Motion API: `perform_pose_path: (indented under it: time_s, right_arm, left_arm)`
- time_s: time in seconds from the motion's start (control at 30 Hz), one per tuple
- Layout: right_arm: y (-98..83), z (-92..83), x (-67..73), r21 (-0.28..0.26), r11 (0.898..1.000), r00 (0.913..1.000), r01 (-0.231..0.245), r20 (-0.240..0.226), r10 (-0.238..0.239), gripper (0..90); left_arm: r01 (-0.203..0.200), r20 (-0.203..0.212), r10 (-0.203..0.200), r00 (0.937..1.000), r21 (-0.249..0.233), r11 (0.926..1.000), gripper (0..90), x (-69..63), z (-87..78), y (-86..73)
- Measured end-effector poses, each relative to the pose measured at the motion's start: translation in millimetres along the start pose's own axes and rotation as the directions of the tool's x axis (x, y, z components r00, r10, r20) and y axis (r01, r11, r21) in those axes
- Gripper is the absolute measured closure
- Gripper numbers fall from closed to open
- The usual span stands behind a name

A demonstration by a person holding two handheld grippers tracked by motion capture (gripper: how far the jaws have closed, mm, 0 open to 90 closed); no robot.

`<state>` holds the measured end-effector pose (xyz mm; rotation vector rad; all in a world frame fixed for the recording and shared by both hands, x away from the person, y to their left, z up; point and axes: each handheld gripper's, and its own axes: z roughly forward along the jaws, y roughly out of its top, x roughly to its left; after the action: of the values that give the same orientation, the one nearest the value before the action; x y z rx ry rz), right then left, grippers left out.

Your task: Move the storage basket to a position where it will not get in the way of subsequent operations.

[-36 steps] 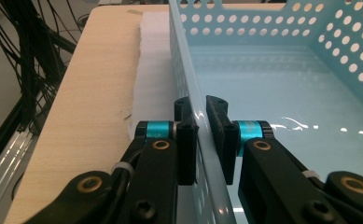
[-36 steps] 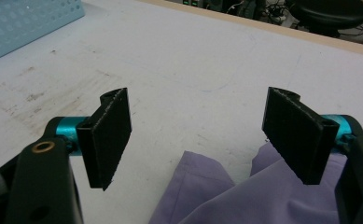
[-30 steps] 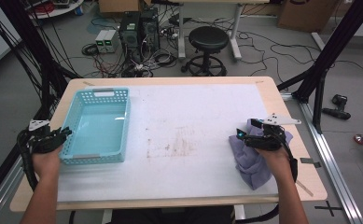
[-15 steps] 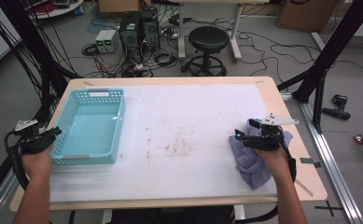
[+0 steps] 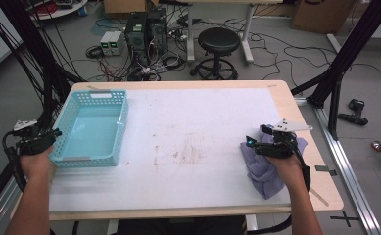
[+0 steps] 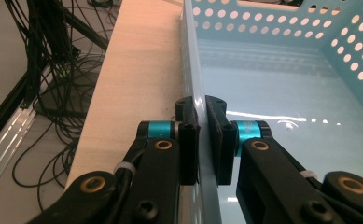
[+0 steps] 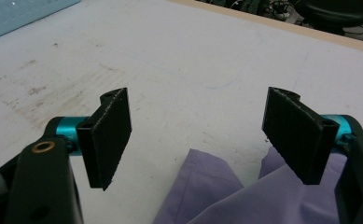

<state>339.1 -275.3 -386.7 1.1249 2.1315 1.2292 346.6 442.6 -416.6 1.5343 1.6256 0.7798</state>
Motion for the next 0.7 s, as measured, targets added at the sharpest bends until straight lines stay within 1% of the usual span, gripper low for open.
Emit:
perform_pose_path:
  time_s: [0.1, 0.13, 0.2, 0.23, 0.27, 0.3, 0.33, 0.37, 0.47, 0.57, 0.67, 0.7]
  right_arm:
    - [0.3, 0.7, 0.4, 0.0, 1.0, 1.0, 0.001, 0.001, -0.001, 23.8]
    - [0.4, 1.0, 0.5, 0.001, 1.0, 1.0, 0.003, 0.0, -0.003, 23.8]
    - [0.6, 1.8, 1.2, 0.005, 1.0, 1.0, 0.003, 0.001, -0.003, 23.8]
    - [0.6, 2.1, 1.5, 0.007, 1.0, 1.0, 0.005, 0.001, -0.005, 23.8]
    - [0.6, 2.4, 1.7, 0.008, 1.0, 1.0, 0.009, 0.002, -0.009, 23.8]
    - [0.6, 2.5, 2.2, 0.009, 1.0, 1.0, 0.007, 0.001, -0.007, 23.8]
    - [0.7, 2.6, 2.3, 0.008, 1.0, 1.0, 0.008, 0.0, -0.008, 23.8]
    - [0.9, 2.5, 2.4, 0.01, 1.0, 1.0, 0.009, 0.001, -0.009, 23.8]
    - [1.2, 2.6, 3.4, 0.008, 1.0, 0.9999, 0.011, 0.001, -0.011, 23.8]
    - [1.3, 2.3, 4.2, 0.009, 1.0, 0.9999, 0.011, 0.001, -0.011, 23.8]
    - [0.7, 1.3, 3.1, 0.006, 1.0, 1.0, 0.005, 0.004, -0.005, 23.8]
    - [0.3, 0.8, 2.6, 0.005, 1.0, 1.0, 0.004, 0.004, -0.004, 23.8]
  left_arm:
    - [-0.006, 0.003, 0.006, 1.0, -0.003, 1.0, 83.6, 0.4, 0.5, -0.1]
    - [-0.002, 0.008, 0.002, 1.0, -0.004, 1.0, 83.6, 0.7, 0.3, -0.4]
    - [0.003, 0.013, -0.003, 0.9999, -0.022, 0.9998, 82.9, 1.4, -0.5, -2.2]
    - [0.007, 0.018, -0.006, 0.9998, -0.043, 0.9991, 79.9, 1.6, -1.3, -3.3]
    - [0.014, 0.036, -0.013, 0.9993, -0.048, 0.9987, 77.1, 1.9, -2.0, -3.7]
    - [0.012, 0.035, -0.01, 0.9993, -0.042, 0.9991, 77.2, 1.4, -2.6, -3.8]
    - [0.009, 0.029, -0.008, 0.9995, -0.039, 0.9992, 78.6, 1.2, -3.5, -3.9]
    - [0.012, 0.028, -0.011, 0.9996, -0.036, 0.9993, 82.4, 1.4, -4.6, -4.1]
    - [0.004, -0.006, -0.004, 1.0, -0.037, 0.9993, 83.3, -2.6, -5.8, -4.6]
    - [0.014, -0.04, -0.015, 0.9991, -0.041, 0.9991, 84.0, -5.9, -6.0, -5.2]
    - [0.008, -0.048, -0.01, 0.9988, -0.039, 0.9992, 83.9, -6.9, -6.6, -5.0]
    - [0.004, -0.05, -0.006, 0.9987, -0.049, 0.9988, 83.4, -7.2, -7.5, -5.1]
